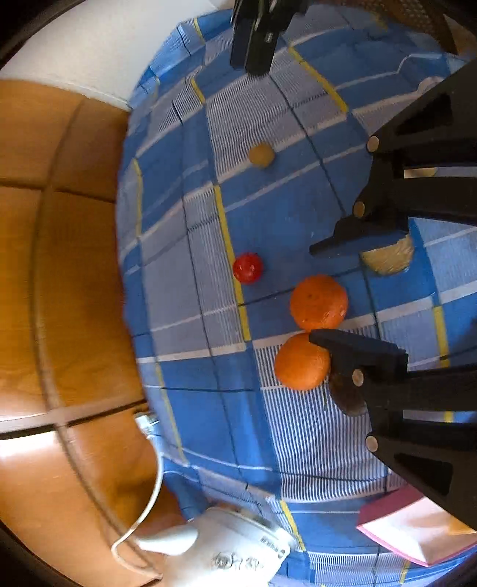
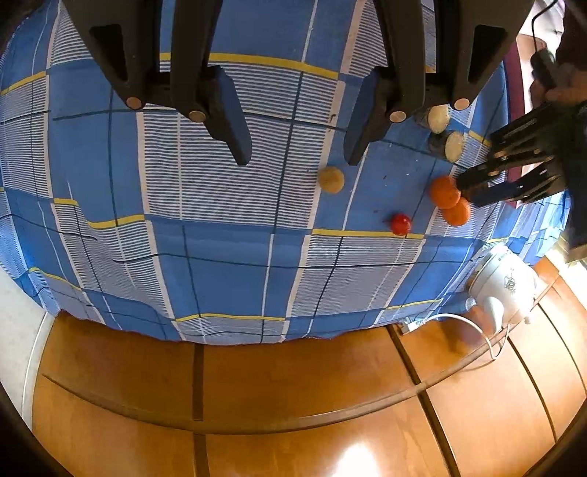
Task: Organize fruits
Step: 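Close the left tool around an orange, then carry the orange with the left tool toward the tray while the right grasps a tan ball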
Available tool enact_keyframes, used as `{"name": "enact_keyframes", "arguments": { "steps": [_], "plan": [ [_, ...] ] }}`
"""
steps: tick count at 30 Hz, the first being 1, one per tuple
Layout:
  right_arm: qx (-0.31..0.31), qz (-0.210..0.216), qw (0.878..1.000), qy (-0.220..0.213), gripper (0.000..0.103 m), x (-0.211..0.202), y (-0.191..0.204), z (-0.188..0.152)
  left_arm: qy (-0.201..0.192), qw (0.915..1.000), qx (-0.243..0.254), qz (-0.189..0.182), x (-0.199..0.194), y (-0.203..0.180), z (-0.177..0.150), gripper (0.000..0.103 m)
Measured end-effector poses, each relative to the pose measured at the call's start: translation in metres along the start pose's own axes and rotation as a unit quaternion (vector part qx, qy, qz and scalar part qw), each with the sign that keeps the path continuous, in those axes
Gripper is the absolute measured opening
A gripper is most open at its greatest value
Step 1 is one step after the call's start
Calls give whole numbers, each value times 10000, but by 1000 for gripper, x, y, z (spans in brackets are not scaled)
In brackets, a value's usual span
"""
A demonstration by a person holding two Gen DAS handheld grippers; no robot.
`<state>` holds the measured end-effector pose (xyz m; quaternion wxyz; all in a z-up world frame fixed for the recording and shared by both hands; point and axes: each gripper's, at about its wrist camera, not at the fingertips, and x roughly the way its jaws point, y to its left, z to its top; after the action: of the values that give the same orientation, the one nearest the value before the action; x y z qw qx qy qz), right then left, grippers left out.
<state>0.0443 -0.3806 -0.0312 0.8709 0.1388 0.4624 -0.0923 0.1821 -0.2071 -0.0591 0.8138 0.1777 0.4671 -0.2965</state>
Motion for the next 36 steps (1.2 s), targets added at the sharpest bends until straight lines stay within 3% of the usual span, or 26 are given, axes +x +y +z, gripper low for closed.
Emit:
{"name": "enact_keyframes", "arguments": {
  "steps": [8,13,19,23,29,36],
  "plan": [
    [33,67,10000,61,53,1,1,0,486,9988,8,35,40,1,0,40],
    [159,29,9999,42,53,1,-5,1,11,9994,-332,12,17,4,-3,39],
    [483,-46,9988,37,53,2,-20,2,-756,9945,-721,-105,-45,12,-18,39],
    [475,-54,9988,96,53,5,-20,0,-938,9918,-860,-143,-69,9,-46,39],
    [193,25,9997,150,53,9,-9,-3,-791,9928,-885,-159,-83,-7,-104,39],
    [-192,171,9994,217,52,16,9,-10,-761,9898,-1160,-333,-93,-12,-146,39]
  ]
}}
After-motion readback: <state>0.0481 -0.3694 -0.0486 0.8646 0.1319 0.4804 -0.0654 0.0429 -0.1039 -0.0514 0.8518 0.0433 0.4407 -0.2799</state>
